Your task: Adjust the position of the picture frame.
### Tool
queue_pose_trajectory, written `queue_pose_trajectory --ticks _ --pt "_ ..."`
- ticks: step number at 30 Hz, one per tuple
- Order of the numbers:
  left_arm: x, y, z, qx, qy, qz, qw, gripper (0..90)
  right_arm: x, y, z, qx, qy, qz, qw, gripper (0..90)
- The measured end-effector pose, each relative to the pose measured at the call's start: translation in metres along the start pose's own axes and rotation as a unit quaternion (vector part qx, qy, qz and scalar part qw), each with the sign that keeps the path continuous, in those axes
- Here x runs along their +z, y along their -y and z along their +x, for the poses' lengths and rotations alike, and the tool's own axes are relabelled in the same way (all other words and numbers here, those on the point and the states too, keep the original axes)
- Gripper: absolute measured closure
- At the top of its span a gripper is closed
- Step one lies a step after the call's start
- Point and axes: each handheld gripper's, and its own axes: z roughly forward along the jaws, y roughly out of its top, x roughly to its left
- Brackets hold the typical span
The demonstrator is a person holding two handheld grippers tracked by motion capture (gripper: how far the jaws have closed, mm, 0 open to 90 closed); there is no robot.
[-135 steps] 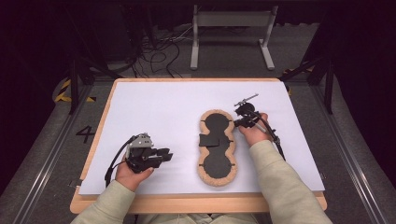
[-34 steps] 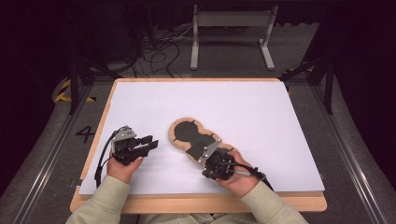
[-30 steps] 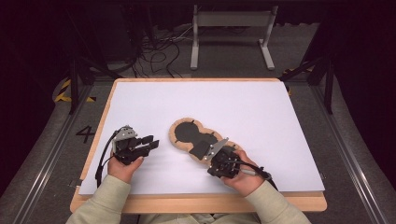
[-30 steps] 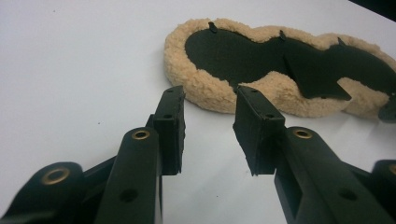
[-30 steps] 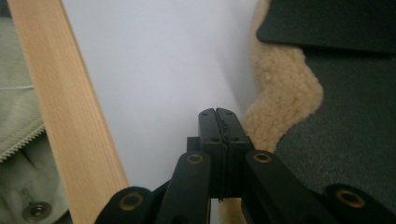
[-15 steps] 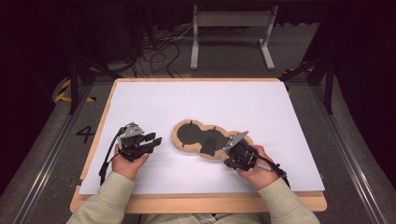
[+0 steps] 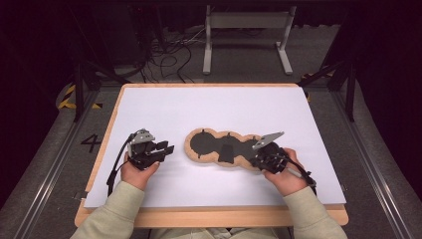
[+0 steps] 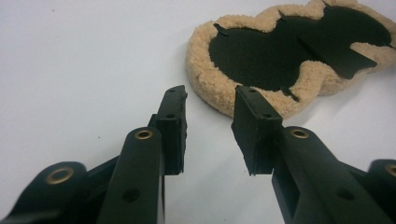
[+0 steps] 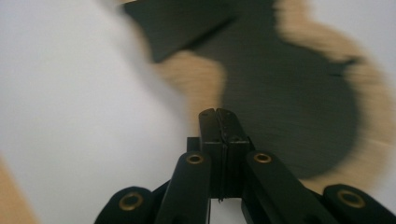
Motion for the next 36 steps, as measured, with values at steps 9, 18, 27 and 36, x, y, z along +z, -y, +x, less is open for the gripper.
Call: queue_pose_trajectory --ticks 9,18,27,36 --pt "-0.001 0.002 0.001 -0.008 -0.009 0.001 0.9999 70.5 -0.006 0.017 -0.049 0.1 0.094 0.008 0.9905 90.0" --pt "-0.004 0.005 0.001 -0.004 -0.008 0.009 0.9999 75.3 0.02 0.018 -0.062 0.13 0.107 0.068 0.9833 90.0" --pt "-0.003 0.007 0.002 -0.009 -0.006 0.015 0.9998 75.4 0.032 0.003 -0.055 0.123 0.121 0.064 0.9829 90.0" --pt "-0.005 0.007 0.012 -0.031 -0.019 0.011 0.9993 75.5 0.055 -0.025 -0.038 0.089 0.098 0.035 0.9906 90.0"
